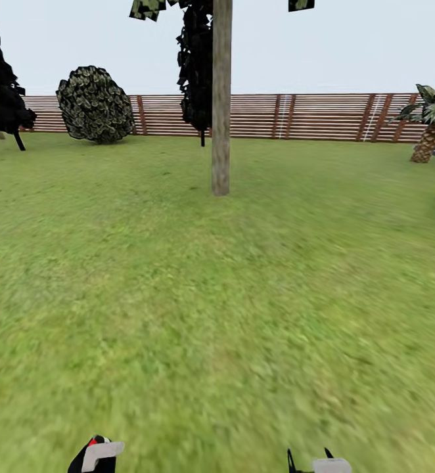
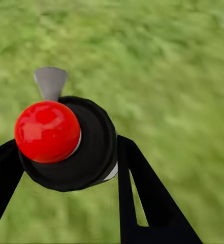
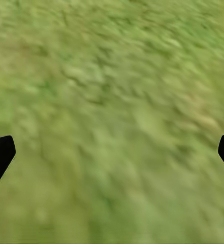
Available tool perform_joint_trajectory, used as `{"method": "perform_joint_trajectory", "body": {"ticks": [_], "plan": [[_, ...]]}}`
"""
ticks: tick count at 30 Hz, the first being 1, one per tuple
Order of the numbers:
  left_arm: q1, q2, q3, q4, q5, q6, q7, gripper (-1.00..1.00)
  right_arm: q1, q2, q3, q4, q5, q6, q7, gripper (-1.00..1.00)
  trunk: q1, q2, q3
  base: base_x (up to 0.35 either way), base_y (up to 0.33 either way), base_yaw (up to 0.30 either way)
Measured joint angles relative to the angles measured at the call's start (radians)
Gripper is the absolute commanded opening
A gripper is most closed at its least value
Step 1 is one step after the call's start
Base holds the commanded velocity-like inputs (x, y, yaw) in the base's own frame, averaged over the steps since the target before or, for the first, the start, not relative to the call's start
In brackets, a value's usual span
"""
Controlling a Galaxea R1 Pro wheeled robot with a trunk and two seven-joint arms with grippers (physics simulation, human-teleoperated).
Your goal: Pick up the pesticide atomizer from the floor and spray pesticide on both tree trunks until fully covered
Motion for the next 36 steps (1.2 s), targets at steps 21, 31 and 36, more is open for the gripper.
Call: {"method": "perform_joint_trajectory", "body": {"ticks": [21,31,36], "plan": [[0.0,0.0,0.0,0.0,0.0,-0.001,0.0,-1.0,0.0,-0.002,0.0,0.0,0.0,0.0,-0.001,1.0,0.0,0.0,0.0,0.342,0.0,0.008],[0.0,0.0,0.0,0.0,0.0,0.0,0.0,-1.0,0.0,-0.002,0.0,0.0,0.0,0.0,0.0,1.0,0.0,0.0,0.0,0.342,0.0,0.0],[0.0,0.0,0.0,0.0,0.0,0.0,0.0,-1.0,0.0,-0.002,0.0,0.0,0.0,0.0,0.0,1.0,0.0,0.0,0.0,0.342,0.0,0.0]]}}
